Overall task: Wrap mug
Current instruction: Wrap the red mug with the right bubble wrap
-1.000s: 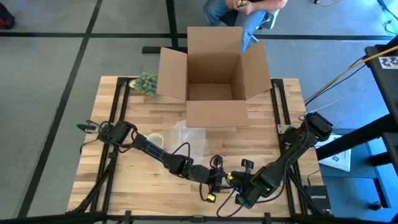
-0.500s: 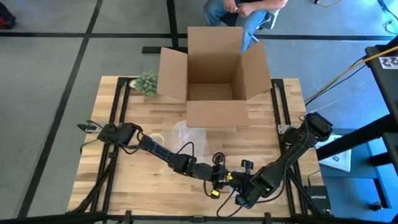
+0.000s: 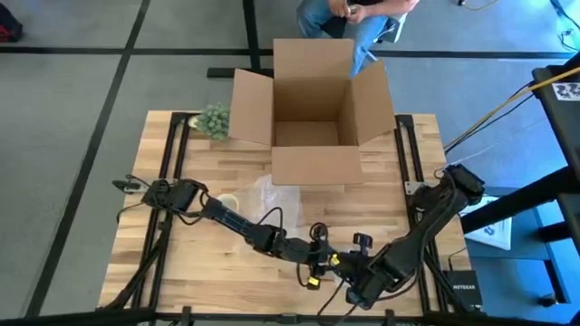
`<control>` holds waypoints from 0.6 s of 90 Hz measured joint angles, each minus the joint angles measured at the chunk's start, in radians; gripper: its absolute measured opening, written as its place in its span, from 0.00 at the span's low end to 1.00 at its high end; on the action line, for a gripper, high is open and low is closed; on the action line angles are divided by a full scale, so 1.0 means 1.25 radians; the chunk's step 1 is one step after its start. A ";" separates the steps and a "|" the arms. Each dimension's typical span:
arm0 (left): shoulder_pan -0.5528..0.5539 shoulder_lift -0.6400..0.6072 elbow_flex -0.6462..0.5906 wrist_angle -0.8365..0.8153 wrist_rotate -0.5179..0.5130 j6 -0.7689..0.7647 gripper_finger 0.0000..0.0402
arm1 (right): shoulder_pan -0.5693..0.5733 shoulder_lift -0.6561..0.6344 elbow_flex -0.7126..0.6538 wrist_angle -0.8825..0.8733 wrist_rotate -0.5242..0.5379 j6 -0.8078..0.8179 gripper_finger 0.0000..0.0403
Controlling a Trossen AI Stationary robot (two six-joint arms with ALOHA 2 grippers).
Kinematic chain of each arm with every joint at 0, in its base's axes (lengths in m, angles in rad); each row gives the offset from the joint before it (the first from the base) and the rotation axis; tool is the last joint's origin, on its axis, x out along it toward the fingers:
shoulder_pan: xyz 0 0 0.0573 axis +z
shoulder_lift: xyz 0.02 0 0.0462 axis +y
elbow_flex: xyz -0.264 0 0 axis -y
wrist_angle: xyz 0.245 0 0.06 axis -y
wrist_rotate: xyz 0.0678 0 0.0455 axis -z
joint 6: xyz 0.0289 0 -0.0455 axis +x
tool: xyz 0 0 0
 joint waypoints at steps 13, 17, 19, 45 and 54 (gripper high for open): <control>0.000 0.000 -0.001 0.000 0.001 0.005 0.33 | 0.011 -0.013 0.077 -0.122 0.031 0.043 0.38; 0.000 0.000 -0.001 0.000 0.002 0.005 0.33 | 0.021 -0.024 0.085 -0.148 0.053 0.065 0.41; 0.000 0.000 -0.001 0.000 0.002 0.005 0.33 | 0.027 -0.030 0.086 -0.163 0.065 0.080 0.43; 0.000 0.000 -0.002 0.004 0.003 0.005 0.33 | 0.092 -0.070 -0.025 -0.148 0.132 0.240 0.46; 0.000 0.000 -0.002 0.004 0.003 0.005 0.33 | 0.087 -0.070 -0.067 -0.015 0.141 0.168 0.40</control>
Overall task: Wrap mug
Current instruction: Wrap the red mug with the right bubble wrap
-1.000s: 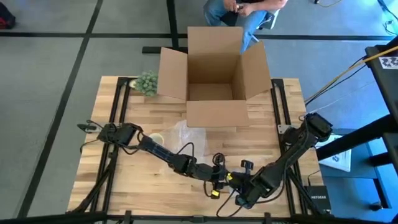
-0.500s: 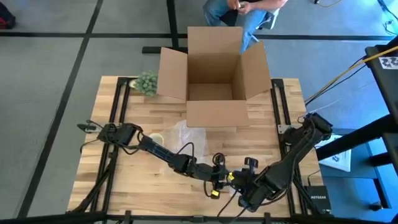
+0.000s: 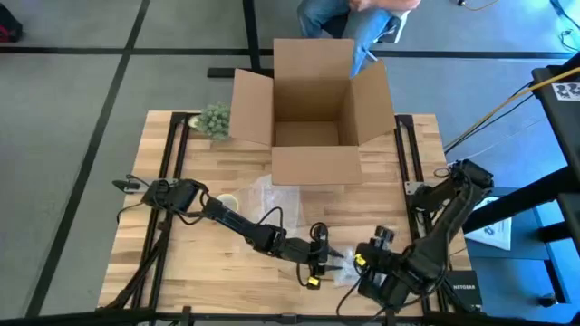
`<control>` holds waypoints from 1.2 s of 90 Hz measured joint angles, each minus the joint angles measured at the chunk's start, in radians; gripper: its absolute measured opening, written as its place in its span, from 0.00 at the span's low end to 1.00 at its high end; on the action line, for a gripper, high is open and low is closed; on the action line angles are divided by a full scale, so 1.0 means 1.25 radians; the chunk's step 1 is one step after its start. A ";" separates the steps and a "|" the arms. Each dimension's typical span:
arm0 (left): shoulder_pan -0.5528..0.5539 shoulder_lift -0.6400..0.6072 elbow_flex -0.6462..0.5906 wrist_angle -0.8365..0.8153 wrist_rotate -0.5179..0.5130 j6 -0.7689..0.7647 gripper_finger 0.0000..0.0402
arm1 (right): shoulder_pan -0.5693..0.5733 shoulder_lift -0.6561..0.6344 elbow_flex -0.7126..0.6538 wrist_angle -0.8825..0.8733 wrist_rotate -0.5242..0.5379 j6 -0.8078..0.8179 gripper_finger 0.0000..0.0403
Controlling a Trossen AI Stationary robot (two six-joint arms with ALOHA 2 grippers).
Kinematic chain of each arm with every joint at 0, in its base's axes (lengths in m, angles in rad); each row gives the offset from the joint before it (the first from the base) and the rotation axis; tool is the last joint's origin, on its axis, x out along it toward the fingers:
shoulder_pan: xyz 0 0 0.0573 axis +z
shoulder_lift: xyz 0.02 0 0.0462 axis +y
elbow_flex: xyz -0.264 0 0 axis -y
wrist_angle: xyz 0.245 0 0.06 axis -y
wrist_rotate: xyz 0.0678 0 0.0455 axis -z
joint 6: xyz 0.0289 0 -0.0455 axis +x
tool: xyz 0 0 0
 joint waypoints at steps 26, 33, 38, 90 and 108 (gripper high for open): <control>0.000 0.000 0.000 0.000 0.000 0.000 0.33 | -0.069 0.004 -0.066 0.175 -0.046 -0.168 0.03; 0.000 0.000 0.000 0.000 0.000 0.000 0.33 | -0.091 0.016 -0.094 0.195 -0.102 -0.166 0.04; 0.000 0.000 0.000 0.001 0.000 0.000 0.33 | -0.105 0.026 -0.118 0.227 -0.147 -0.166 0.03; -0.001 -0.016 -0.001 -0.025 0.000 0.013 0.33 | -0.161 0.058 -0.134 0.275 -0.294 -0.155 0.02; -0.001 -0.016 0.000 -0.029 -0.001 0.005 0.33 | -0.141 0.014 -0.062 0.223 -0.297 -0.132 0.02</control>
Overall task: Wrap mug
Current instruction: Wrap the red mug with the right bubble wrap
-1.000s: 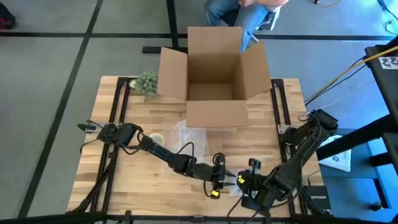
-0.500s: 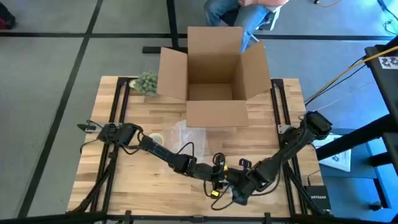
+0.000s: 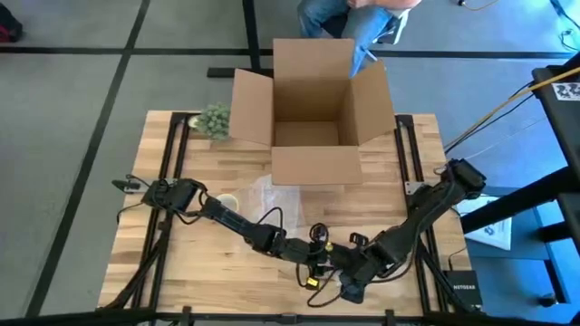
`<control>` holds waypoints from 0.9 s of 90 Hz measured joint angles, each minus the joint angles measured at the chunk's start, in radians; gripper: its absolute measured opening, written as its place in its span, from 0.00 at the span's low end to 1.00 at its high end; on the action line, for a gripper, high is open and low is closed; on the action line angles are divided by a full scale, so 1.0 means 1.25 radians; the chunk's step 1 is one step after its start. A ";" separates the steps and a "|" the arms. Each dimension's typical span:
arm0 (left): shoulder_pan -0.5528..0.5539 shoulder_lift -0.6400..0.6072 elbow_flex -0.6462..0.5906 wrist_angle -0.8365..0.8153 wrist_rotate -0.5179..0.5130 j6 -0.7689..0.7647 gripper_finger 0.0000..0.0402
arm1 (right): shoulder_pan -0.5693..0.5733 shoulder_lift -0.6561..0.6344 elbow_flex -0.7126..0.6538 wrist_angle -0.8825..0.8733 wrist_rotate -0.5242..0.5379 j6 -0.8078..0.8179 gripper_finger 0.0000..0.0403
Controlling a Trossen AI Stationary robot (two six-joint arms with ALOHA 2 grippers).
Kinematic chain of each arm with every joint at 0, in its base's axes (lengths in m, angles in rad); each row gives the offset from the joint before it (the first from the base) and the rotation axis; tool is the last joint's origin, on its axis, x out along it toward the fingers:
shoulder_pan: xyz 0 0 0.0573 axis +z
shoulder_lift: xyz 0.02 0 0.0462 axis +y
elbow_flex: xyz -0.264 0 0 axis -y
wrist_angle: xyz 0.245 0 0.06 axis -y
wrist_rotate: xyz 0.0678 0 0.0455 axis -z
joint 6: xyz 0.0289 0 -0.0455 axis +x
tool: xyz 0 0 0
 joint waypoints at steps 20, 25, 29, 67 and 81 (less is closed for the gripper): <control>0.000 0.000 0.000 0.002 0.000 0.000 0.33 | 0.051 -0.054 0.024 -0.089 0.079 0.097 0.06; 0.000 0.000 0.000 0.002 0.000 0.001 0.33 | 0.063 -0.062 0.024 -0.105 0.089 0.128 0.11; 0.000 0.000 0.000 0.002 0.000 0.000 0.33 | 0.075 -0.063 0.025 -0.126 0.094 0.149 0.15; -0.001 0.000 0.000 0.006 0.001 0.000 0.33 | 0.247 -0.061 -0.089 -0.190 0.011 0.420 0.49; -0.001 0.000 0.000 0.007 0.001 0.000 0.33 | 0.277 -0.062 -0.134 -0.161 0.083 0.444 0.50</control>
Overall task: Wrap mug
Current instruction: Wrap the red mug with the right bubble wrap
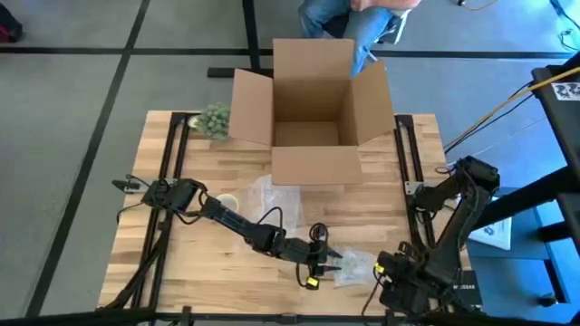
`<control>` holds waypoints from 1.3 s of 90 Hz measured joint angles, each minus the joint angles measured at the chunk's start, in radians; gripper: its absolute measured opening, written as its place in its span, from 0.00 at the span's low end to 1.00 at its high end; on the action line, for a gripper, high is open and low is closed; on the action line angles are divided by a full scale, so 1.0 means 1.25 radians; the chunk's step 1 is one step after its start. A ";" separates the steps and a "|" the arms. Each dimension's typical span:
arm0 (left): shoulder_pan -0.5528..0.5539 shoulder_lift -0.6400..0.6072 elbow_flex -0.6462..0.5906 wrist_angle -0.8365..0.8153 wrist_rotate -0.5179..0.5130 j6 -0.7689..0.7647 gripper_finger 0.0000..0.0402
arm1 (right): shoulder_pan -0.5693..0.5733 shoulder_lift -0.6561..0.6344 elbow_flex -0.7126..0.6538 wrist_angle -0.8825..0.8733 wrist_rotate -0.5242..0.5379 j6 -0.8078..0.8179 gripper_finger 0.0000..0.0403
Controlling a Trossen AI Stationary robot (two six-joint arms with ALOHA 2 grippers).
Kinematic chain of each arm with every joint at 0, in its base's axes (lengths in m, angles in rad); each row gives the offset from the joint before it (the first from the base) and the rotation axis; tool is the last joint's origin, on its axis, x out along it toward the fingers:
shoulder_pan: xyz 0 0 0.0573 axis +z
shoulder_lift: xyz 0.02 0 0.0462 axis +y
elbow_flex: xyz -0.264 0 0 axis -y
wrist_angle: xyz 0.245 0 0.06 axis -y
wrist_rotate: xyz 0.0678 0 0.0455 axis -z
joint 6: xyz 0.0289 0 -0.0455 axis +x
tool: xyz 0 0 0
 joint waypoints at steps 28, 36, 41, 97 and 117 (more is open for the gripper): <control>0.001 0.000 0.000 0.003 0.000 0.000 0.33 | -0.017 0.000 0.013 0.028 0.180 -0.132 0.24; 0.001 0.000 0.000 0.003 0.000 0.000 0.33 | -0.020 0.000 0.052 0.027 0.211 -0.176 0.06; 0.001 0.000 0.000 0.002 0.000 0.000 0.33 | -0.020 0.000 0.076 0.029 0.259 -0.197 0.03; -0.001 -0.005 0.000 -0.006 0.004 0.004 0.33 | -0.237 0.155 0.086 0.196 0.046 -0.442 0.00; -0.018 -0.046 -0.004 -0.038 -0.001 0.058 0.33 | -0.251 0.175 0.088 0.212 0.022 -0.444 0.00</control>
